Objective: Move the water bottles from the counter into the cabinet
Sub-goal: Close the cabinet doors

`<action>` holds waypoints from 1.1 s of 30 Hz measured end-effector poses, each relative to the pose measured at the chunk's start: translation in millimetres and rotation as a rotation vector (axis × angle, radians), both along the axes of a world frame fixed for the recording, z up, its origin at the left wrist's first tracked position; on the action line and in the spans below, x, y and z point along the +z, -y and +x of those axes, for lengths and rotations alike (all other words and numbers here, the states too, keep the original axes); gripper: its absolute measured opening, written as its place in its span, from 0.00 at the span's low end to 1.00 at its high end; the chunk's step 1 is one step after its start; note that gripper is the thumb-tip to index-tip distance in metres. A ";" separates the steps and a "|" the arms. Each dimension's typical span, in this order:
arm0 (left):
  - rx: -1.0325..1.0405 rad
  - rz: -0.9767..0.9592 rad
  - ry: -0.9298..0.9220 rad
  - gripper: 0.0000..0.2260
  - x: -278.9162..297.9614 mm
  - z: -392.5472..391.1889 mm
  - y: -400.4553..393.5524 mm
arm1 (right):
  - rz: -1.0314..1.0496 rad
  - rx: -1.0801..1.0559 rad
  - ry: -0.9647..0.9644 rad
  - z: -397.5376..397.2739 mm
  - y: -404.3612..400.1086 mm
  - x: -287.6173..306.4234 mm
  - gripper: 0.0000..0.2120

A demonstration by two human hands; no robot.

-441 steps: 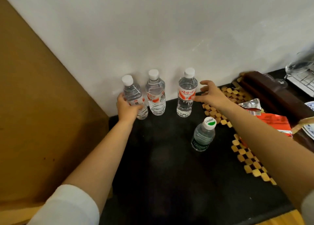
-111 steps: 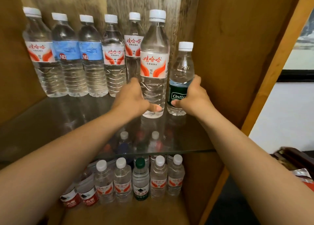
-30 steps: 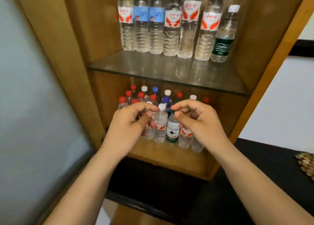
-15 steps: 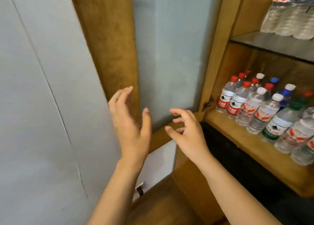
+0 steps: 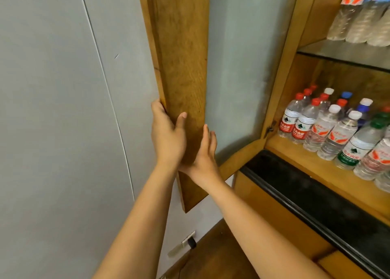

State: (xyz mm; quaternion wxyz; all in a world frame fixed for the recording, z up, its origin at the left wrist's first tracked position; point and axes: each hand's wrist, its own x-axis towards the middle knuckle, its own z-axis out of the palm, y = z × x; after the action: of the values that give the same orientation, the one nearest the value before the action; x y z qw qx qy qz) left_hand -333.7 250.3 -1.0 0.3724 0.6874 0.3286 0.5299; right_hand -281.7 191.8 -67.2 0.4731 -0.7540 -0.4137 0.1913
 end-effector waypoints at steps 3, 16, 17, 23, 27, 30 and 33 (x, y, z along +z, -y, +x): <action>0.007 0.047 -0.037 0.13 -3.8 -3.9 5.0 | 0.019 -0.107 0.055 -11.4 -2.8 -7.8 0.56; -0.446 0.243 0.001 0.17 -15.7 1.7 91.3 | 0.073 -0.425 0.185 -12.7 93.9 -24.8 0.43; -0.495 0.256 -0.020 0.20 -15.0 8.8 98.6 | 0.099 -0.445 0.146 -10.2 106.6 -24.3 0.36; -0.859 0.455 0.145 0.41 -2.9 65.7 146.7 | 0.151 -0.687 -0.004 13.1 175.9 -35.5 0.20; -0.988 0.613 0.156 0.41 4.9 109.0 184.3 | 0.193 -0.811 -0.027 39.1 215.7 -34.8 0.21; -0.971 0.665 0.087 0.43 2.7 137.6 218.2 | 0.256 -0.883 -0.051 62.4 245.1 -36.7 0.19; -0.887 0.677 0.071 0.43 1.3 167.3 251.8 | 0.276 -0.952 -0.078 87.6 271.5 -38.7 0.17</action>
State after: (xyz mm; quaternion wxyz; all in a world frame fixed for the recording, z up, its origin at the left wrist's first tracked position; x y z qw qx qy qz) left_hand -166.3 -1.5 0.3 0.3289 0.8229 -0.1936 0.4210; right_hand -194.1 -79.8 -105.9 0.6185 -0.7818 -0.0270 -0.0743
